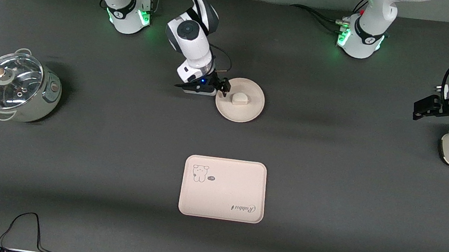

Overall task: Place bun in plate and plate on tray
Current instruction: 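Move the right gripper down to the plate rim, then close the right gripper on the plate rim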

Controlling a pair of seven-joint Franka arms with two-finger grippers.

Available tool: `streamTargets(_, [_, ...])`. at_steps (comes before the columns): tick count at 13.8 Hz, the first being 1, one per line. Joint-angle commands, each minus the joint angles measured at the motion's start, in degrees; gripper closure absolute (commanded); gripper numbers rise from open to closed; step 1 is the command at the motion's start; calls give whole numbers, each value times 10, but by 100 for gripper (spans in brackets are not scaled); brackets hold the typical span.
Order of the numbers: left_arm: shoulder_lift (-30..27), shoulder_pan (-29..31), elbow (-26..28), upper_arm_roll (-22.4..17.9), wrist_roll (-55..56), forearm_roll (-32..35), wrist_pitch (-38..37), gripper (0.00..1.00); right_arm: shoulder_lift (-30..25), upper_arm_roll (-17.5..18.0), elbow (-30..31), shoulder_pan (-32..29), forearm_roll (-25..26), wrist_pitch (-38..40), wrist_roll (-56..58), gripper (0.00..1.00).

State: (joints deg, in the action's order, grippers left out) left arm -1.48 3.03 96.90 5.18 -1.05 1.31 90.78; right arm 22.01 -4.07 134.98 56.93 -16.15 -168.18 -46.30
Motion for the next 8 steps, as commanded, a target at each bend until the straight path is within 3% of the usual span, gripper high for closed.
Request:
streamTargets(1, [2,-12,-13,-30,7,-3,6,0,12,6,-9,3,-27,-8,15,0])
streamTargets(3, [-1,-12,-13,-32,7,-4,6,0,19,6,-11,2,-27,-8,15,1])
streamTargets(4, [-6,-14,-14,-31,8,-4,-2,0,21,6,-14,2,-28,-8,14,7])
streamTargets(5, [-10,-14,-15,-30,7,-3,-15,0,22,6,-16,3,-27,-8,14,14])
streamTargets(8, [-7,-13,-31,-29,-2,-3,-53,0,22,6,-20,3,-28,-3,10,48])
